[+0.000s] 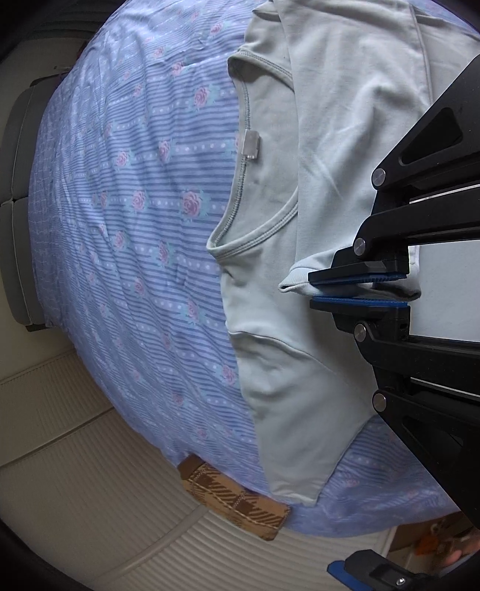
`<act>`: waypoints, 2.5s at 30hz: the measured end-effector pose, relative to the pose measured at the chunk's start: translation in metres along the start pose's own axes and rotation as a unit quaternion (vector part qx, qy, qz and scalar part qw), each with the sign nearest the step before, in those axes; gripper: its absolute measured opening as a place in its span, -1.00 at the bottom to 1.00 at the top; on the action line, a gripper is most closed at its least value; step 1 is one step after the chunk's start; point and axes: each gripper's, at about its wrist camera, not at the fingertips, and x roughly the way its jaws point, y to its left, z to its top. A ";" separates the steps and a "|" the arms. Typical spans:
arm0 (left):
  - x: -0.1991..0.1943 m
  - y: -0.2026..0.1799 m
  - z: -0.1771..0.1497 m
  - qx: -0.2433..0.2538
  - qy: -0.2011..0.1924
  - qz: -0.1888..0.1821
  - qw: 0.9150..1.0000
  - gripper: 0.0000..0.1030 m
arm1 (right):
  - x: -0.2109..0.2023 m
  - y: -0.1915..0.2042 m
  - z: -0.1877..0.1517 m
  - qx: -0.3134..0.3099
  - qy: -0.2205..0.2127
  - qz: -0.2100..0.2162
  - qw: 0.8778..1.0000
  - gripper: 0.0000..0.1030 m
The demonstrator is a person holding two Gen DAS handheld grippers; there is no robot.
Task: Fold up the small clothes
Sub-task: 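Fold the held sleeve across the shirt body and open the right tool, then move the left tool toward the other sleeve cuff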
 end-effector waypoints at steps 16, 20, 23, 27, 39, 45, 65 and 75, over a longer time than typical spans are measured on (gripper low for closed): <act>0.004 -0.031 -0.007 0.031 0.002 -0.019 0.999 1.00 | -0.059 -0.020 -0.015 0.009 -0.069 -0.001 0.998 -0.49; 0.009 -0.057 -0.009 0.047 0.000 -0.043 0.998 1.00 | -0.093 -0.058 -0.031 0.032 -0.096 -0.046 0.994 -0.49; 0.019 -0.081 -0.010 0.064 0.001 -0.054 0.997 1.00 | -0.115 -0.092 -0.044 0.046 -0.108 -0.094 0.989 -0.49; 0.037 -0.110 -0.015 0.083 0.006 -0.067 0.994 1.00 | -0.130 -0.129 -0.061 0.056 -0.109 -0.142 0.982 -0.48; 0.097 -0.143 -0.035 0.102 0.050 -0.086 0.990 0.20 | -0.123 -0.169 -0.087 0.078 -0.121 -0.180 0.973 -0.48; 0.114 -0.140 -0.042 0.106 0.060 -0.081 0.989 0.06 | -0.108 -0.185 -0.094 0.104 -0.110 -0.186 0.971 -0.48; 0.069 -0.119 -0.042 0.112 0.013 -0.069 0.991 0.26 | -0.132 -0.166 -0.093 0.088 -0.131 -0.220 0.963 -0.10; 0.050 -0.023 -0.019 0.059 0.001 -0.029 0.998 0.34 | -0.142 -0.064 -0.074 0.037 -0.159 -0.161 0.973 0.06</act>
